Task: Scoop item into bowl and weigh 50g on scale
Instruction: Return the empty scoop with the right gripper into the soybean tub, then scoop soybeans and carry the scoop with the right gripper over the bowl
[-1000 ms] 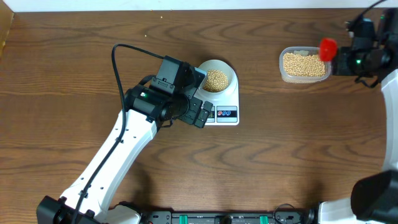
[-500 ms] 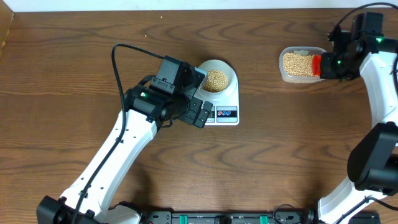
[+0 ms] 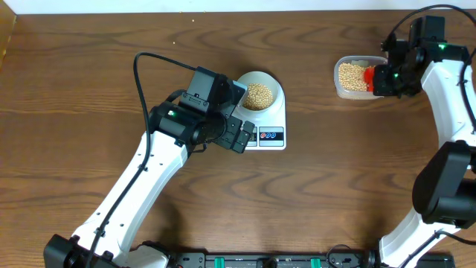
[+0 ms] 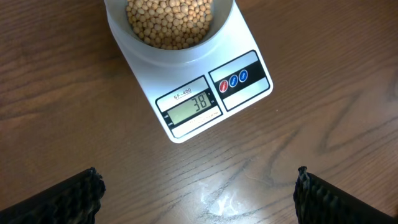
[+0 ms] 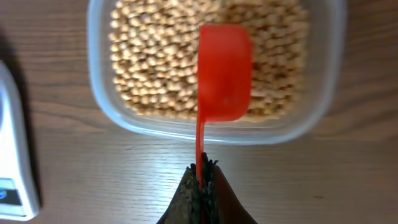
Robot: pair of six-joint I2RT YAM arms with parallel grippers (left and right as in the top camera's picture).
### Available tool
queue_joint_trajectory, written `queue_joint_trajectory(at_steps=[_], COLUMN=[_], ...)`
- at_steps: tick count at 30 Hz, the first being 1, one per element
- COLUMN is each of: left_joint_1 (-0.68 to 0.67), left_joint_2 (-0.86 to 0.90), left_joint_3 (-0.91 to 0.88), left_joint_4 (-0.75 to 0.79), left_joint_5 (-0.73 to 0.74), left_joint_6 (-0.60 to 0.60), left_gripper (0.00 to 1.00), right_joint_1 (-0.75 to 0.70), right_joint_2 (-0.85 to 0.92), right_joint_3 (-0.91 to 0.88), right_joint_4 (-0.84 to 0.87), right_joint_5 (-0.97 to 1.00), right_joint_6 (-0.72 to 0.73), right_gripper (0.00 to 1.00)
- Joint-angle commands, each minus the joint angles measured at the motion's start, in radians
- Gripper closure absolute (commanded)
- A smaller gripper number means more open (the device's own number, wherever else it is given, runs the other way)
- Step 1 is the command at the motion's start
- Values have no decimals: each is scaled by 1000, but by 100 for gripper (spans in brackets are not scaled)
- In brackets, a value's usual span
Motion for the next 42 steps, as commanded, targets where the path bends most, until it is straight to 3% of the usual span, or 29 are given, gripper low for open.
queue_joint_trajectory(at_steps=[1, 23, 42], left_joint_1=[2, 2, 2], left_joint_2=[3, 3, 3], left_joint_3=[-6, -6, -6], left_joint_4=[-3, -3, -3], left_joint_5=[13, 13, 13], left_joint_6=[18, 18, 18], left_gripper=[0, 0, 0], right_joint_1=[7, -245, -265], right_joint_2=[31, 38, 38], right_joint_3=[3, 3, 3], right_joint_4=[-9, -5, -36], right_joint_5=[-116, -557, -953], right_joint_6=[-6, -44, -105], right_gripper=[99, 99, 99])
